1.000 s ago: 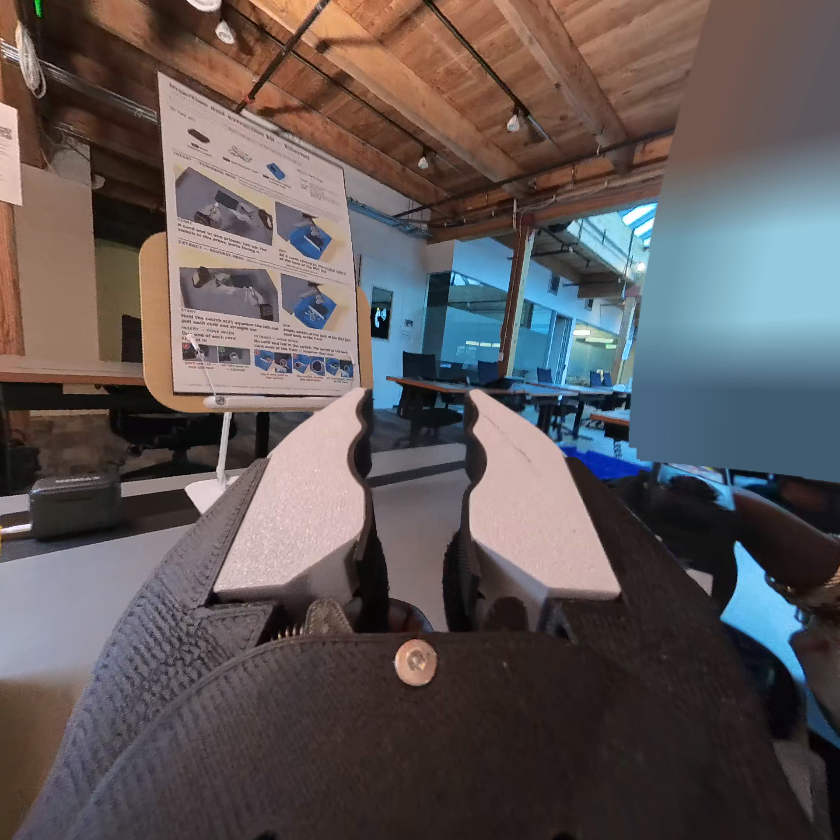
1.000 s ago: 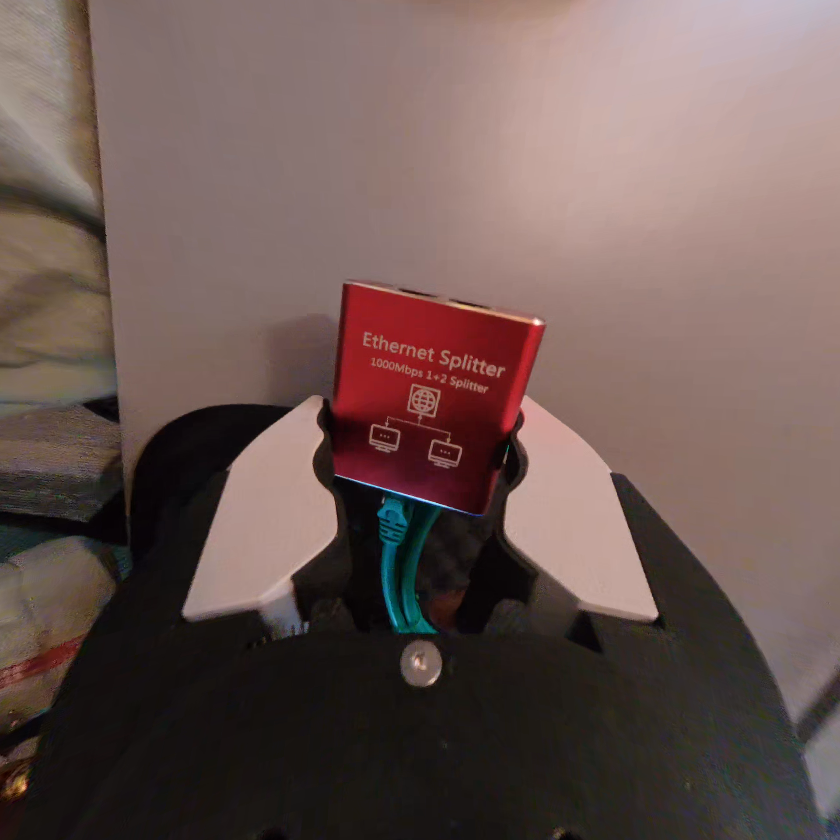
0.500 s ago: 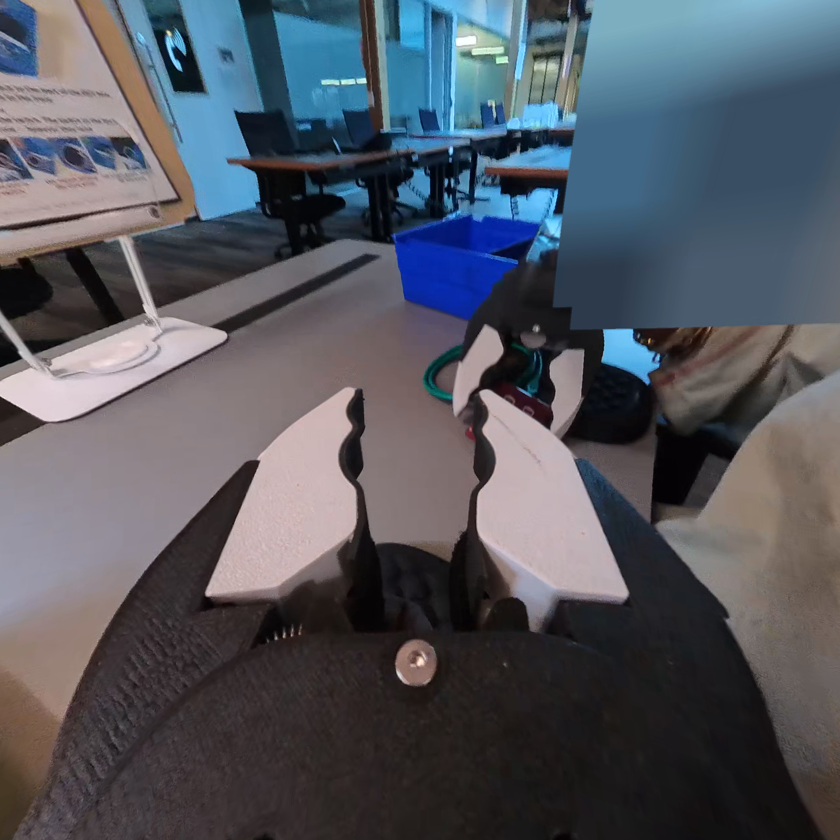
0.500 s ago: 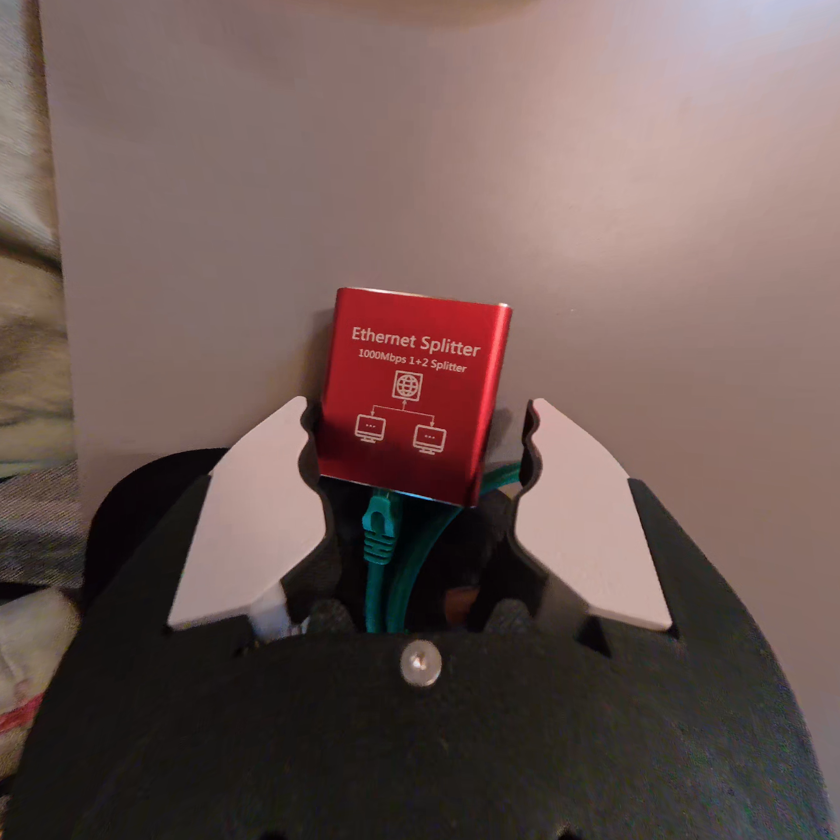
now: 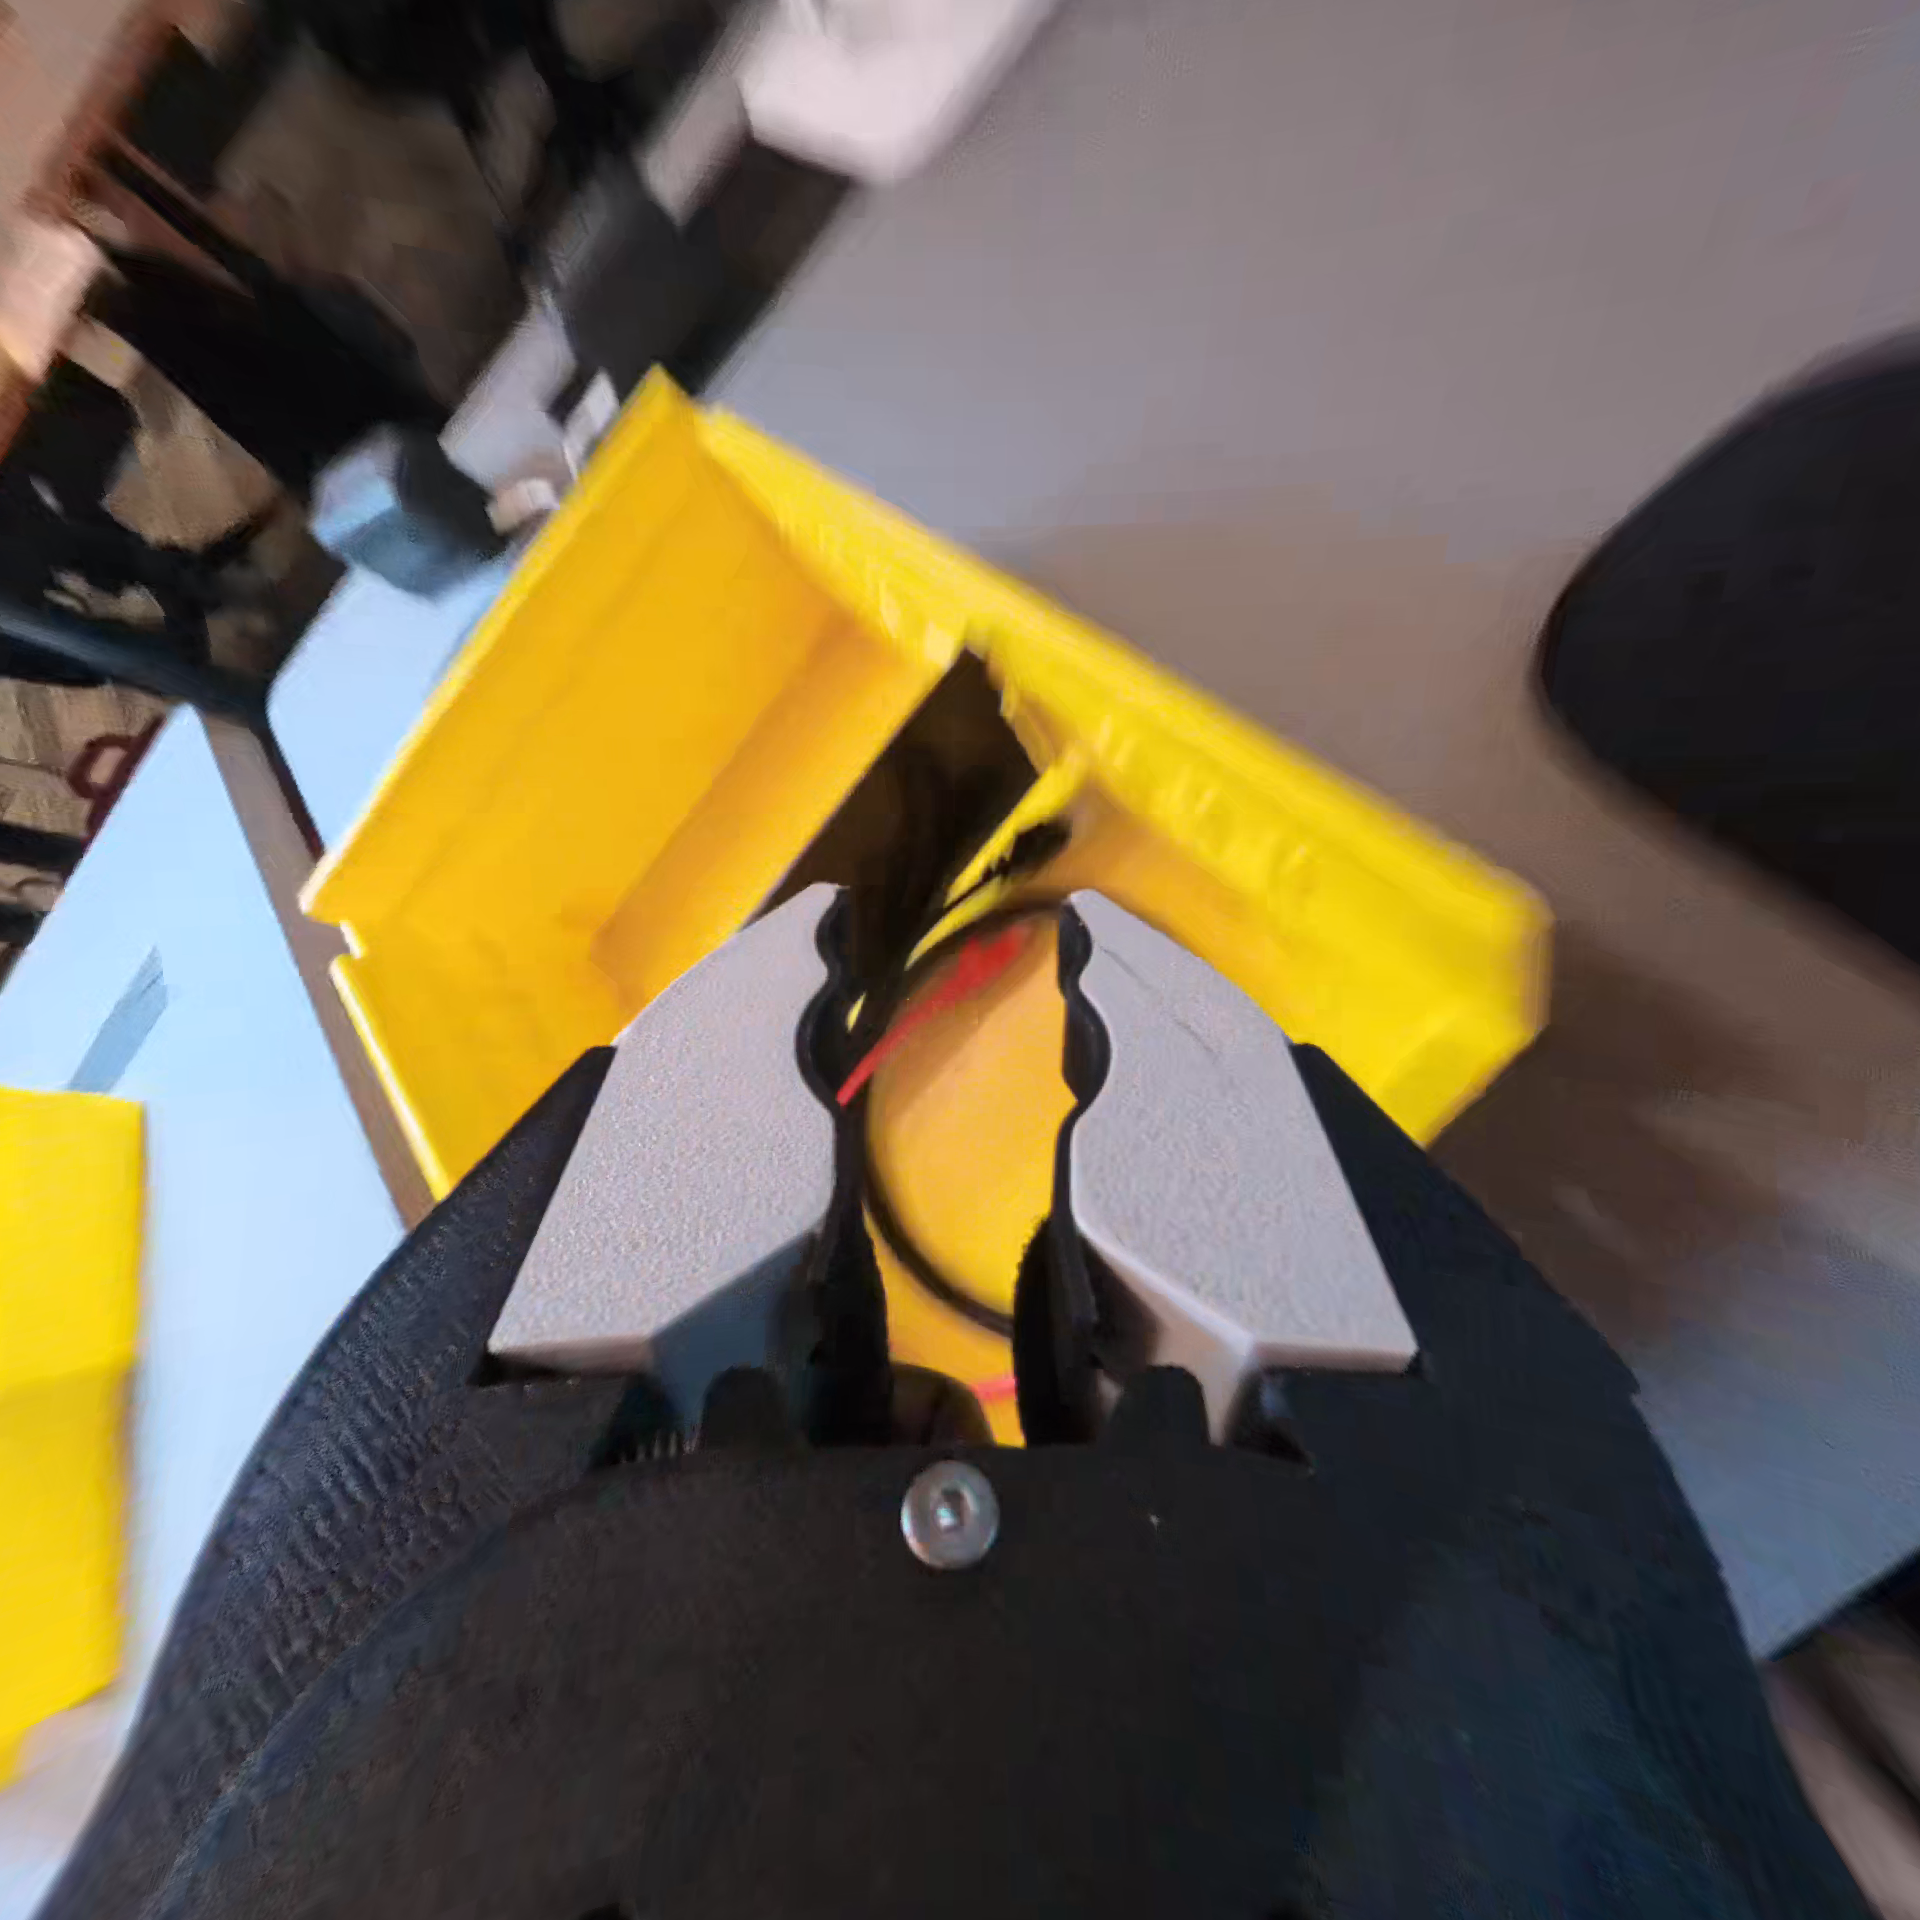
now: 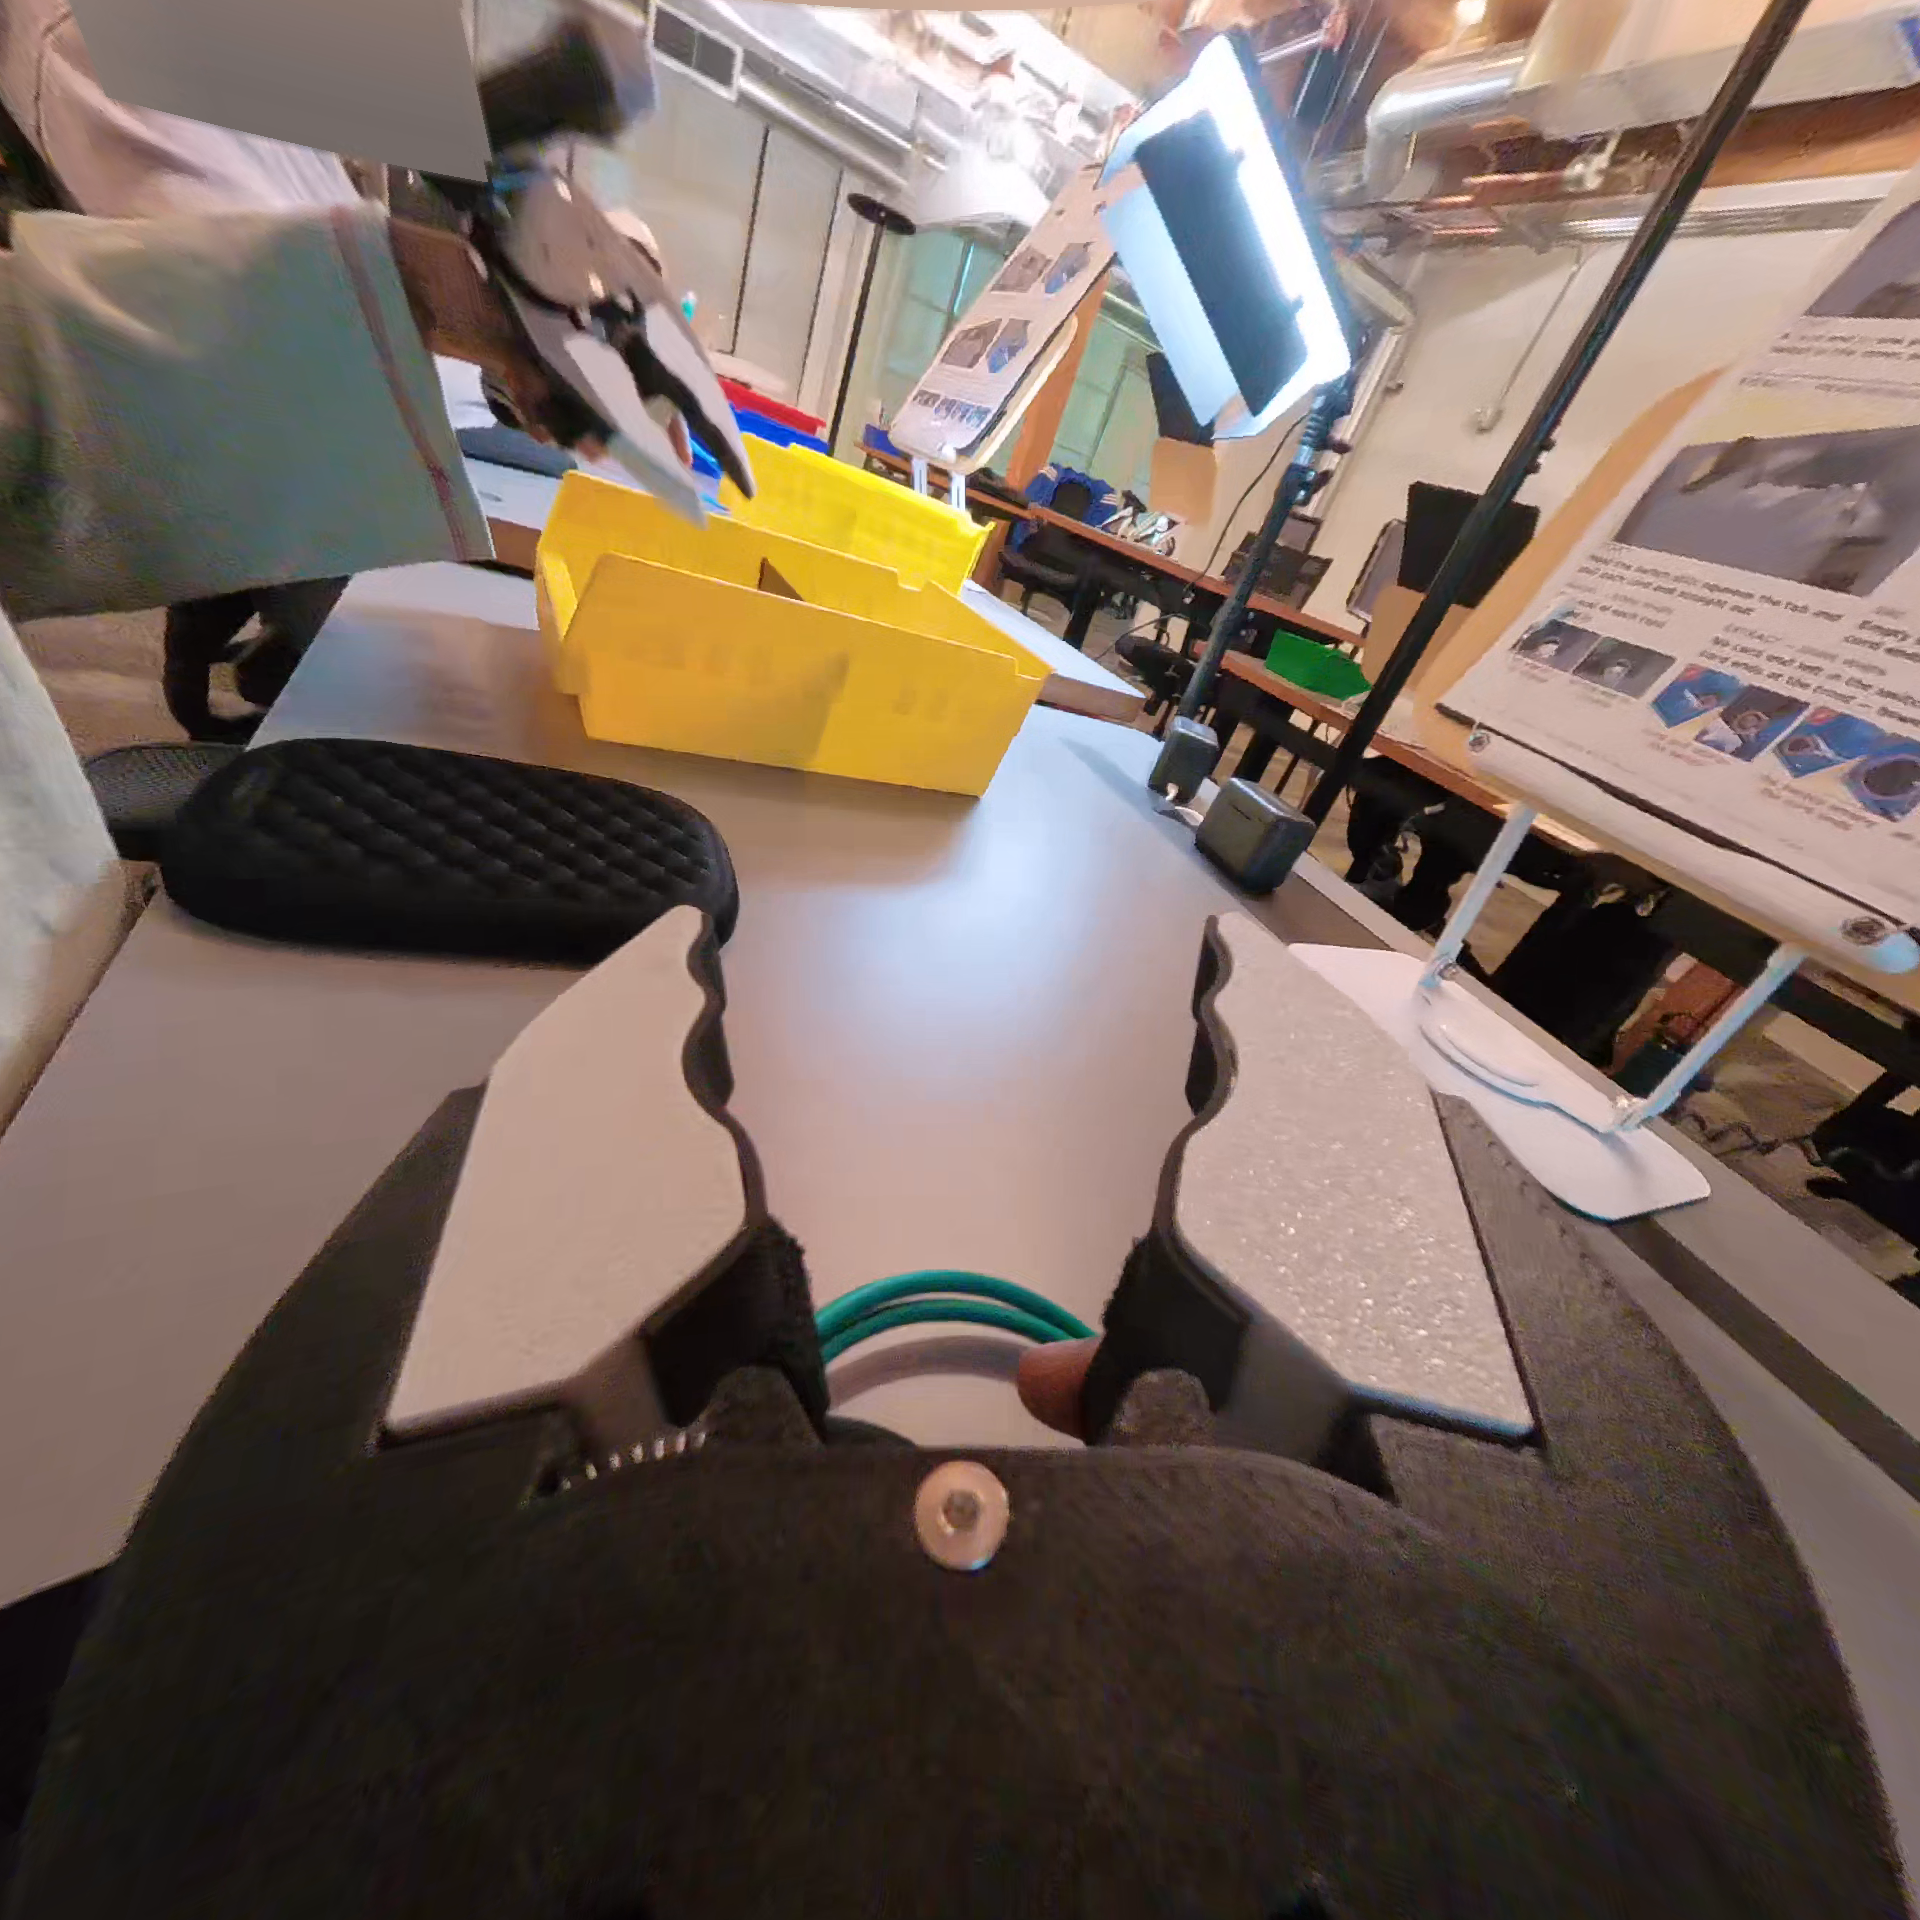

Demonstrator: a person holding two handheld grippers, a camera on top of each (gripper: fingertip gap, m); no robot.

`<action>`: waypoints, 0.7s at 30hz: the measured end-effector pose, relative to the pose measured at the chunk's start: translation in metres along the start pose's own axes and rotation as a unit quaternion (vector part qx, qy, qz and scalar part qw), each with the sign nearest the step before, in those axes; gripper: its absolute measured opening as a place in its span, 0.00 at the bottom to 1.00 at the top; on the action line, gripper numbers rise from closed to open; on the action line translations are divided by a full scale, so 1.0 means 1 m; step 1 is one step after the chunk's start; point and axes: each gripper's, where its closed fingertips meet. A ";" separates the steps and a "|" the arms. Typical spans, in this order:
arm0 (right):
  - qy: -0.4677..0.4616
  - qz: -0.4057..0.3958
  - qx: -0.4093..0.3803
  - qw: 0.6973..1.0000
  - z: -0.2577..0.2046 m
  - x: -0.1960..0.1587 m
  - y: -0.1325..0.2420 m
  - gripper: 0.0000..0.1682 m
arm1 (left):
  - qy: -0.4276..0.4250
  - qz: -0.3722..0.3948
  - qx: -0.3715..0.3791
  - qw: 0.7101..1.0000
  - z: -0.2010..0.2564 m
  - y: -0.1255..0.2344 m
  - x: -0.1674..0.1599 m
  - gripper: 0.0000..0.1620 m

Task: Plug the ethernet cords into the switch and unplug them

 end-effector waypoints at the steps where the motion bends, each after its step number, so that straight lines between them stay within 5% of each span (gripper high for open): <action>1: 0.000 -0.006 -0.001 1.000 0.000 -0.003 0.002 0.50 | -0.034 -0.044 -0.005 0.998 -0.007 -0.010 -0.019 0.21; 6: 0.047 -0.062 0.008 0.997 -0.012 -0.019 -0.002 0.49 | -0.159 -0.176 -0.011 0.971 -0.019 -0.052 -0.068 0.20; 12: 0.053 -0.082 0.010 0.995 -0.012 -0.023 -0.005 0.48 | -0.154 -0.205 -0.077 0.963 -0.012 -0.082 -0.085 0.16; 21: 0.065 -0.092 0.007 0.994 -0.013 -0.026 -0.006 0.45 | -0.167 -0.187 -0.032 0.967 -0.022 -0.077 -0.080 0.06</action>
Point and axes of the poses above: each gripper's, where its closed fingertips meet, y back along the fingers, x out of its top, z = x × y across the jaws, and after that the axes turned 8 degrees about y, right-handed
